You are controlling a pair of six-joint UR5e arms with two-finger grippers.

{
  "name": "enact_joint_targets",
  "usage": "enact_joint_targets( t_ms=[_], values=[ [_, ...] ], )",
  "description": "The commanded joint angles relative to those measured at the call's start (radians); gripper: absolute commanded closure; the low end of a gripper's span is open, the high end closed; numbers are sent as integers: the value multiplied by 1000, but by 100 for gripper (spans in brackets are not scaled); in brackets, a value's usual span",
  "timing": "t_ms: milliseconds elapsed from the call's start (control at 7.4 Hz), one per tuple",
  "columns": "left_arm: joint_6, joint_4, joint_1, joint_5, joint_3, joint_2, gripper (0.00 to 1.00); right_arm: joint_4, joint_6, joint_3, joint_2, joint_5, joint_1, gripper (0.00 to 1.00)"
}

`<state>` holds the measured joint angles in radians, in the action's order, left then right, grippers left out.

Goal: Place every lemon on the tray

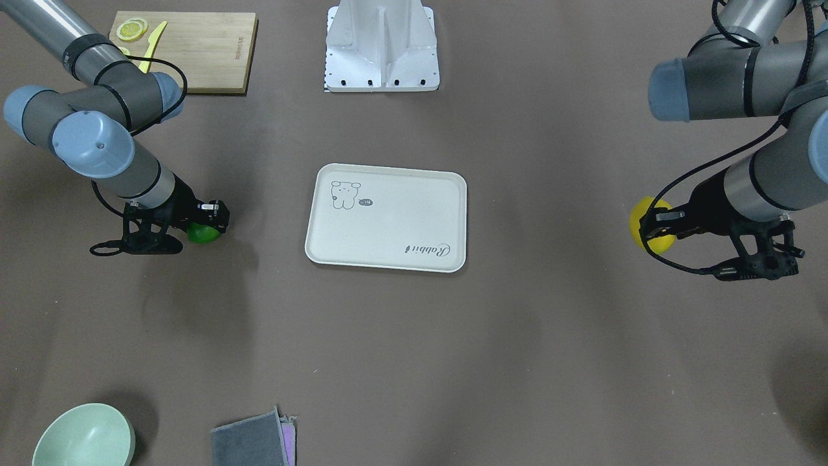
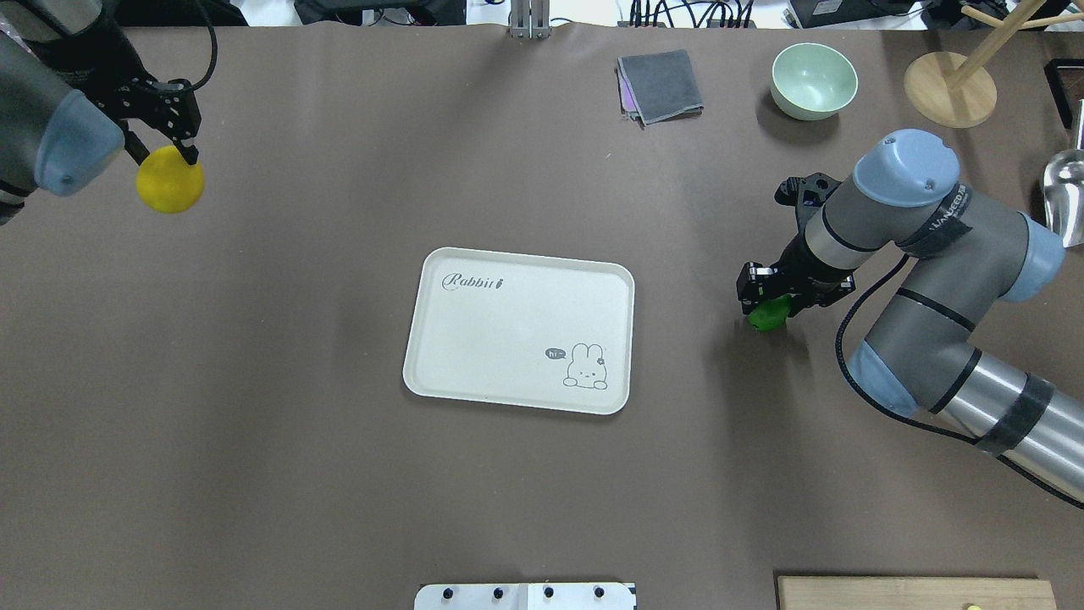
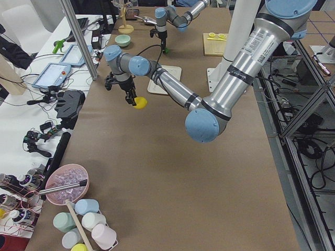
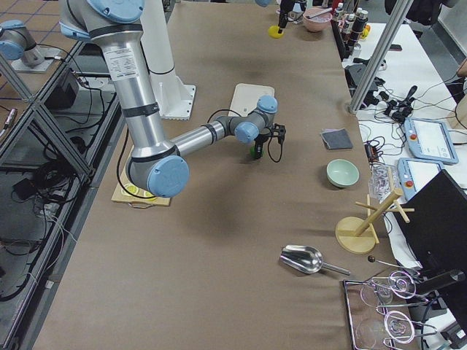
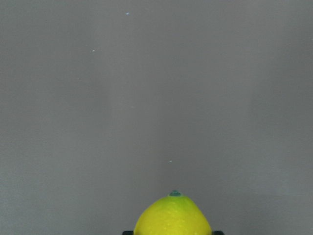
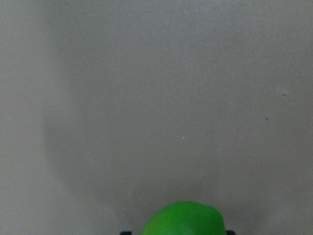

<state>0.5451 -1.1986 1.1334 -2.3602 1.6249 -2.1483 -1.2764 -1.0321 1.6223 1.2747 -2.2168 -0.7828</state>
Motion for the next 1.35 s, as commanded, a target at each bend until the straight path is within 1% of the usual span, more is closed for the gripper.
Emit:
enact_joint_targets(
  t_ms=[0,270,405,541,676,811,946,1081,1216],
  values=[
    [56,31,2,-1,41,-24,100,-6,0,33,27,-58,-30,61],
    [55,34,5,-2,49,-45,100,-41,-37,111,12,-55,-30,60],
    [42,28,12,-5,50,-22,100,-26,-36,132,-15,-47,-30,60],
    [29,31,14,-4,81,7,100,-26,-36,158,-55,-34,-29,60],
    [26,31,12,-4,157,65,100,-26,-31,160,-86,-15,-16,60],
    [26,33,12,-5,186,89,100,-21,-20,162,-107,26,17,60],
    [27,36,14,-5,203,105,100,27,-20,157,-126,81,63,60],
    [26,66,15,-5,214,110,100,98,-22,142,-133,147,107,60],
    [26,95,25,-5,236,111,100,115,-22,136,-149,179,137,60]
  ],
)
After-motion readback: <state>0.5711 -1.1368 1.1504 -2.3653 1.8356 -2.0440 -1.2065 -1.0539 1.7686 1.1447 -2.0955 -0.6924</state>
